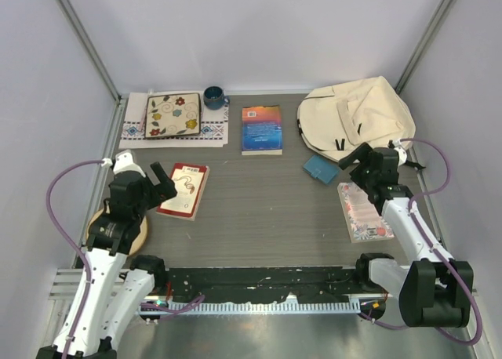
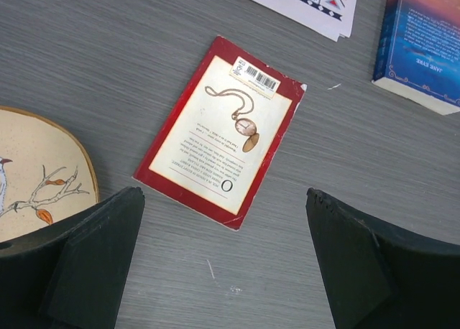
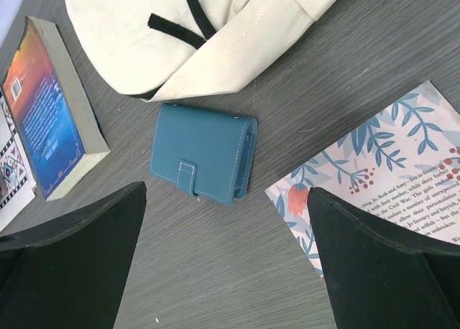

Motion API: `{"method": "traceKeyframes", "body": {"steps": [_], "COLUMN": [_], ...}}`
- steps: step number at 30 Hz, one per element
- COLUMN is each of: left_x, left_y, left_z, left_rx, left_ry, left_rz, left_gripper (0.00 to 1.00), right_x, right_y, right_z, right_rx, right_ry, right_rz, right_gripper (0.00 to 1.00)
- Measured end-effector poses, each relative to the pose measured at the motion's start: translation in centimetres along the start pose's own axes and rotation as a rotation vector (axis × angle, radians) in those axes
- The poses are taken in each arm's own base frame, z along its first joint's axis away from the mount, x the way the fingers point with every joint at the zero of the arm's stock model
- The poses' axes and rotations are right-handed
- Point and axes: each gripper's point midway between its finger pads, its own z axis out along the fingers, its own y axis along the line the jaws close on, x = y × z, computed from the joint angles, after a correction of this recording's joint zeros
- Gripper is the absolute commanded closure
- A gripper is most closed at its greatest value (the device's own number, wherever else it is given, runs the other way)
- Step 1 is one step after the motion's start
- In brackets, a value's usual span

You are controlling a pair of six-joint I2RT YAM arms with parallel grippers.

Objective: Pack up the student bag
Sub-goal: Pick up the student bag at the corner of the board.

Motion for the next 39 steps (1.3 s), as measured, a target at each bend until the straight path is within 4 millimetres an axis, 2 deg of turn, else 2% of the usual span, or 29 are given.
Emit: {"method": "traceKeyframes", "body": {"steps": [5, 10, 13, 17, 26, 32, 35, 39], "left_x": [0.8, 1.7, 2.2, 2.2, 2.5, 2.6, 2.6, 2.6], "left_y": [0.1, 0.0, -0.1, -0.2, -0.5, -0.8, -1.0, -1.3], "left_z": [0.7, 1.5, 1.9, 1.9, 1.9, 2.0, 2.1, 2.2], "left_rx": [-0.017, -0.026, -0.029, -0.022, -0.003, 0.01, 0.023, 0.036], "left_ry": [0.04, 0.093, 0.122, 0.126, 0.138, 0.143, 0.143, 0.141], "left_rz": [0.004, 0.015, 0.021, 0.02, 0.019, 0.018, 0.016, 0.015], "left_gripper": [0.0, 0.0, 0.0, 0.0, 0.0, 0.0, 0.0, 0.0], "right_x": [-1.0, -4.4, -5.7, -5.3, -5.2, -5.0, -5.1, -5.0], "right_y": [-0.6, -1.9, -3.0, -4.5, -7.7, -7.1, -6.9, -7.0], "right_z": [0.4, 1.6, 2.5, 3.6, 7.2, 9.7, 10.6, 11.9], "right_rx": [0.047, 0.118, 0.154, 0.206, 0.268, 0.195, 0.168, 0.149], "right_ry": [-0.011, -0.047, -0.054, -0.032, -0.004, 0.01, 0.007, 0.004], "right_rz": [0.05, 0.132, 0.17, 0.202, 0.282, 0.293, 0.292, 0.292], "right_gripper": [0.0, 0.01, 0.03, 0.08, 0.08, 0.08, 0.12, 0.28]}}
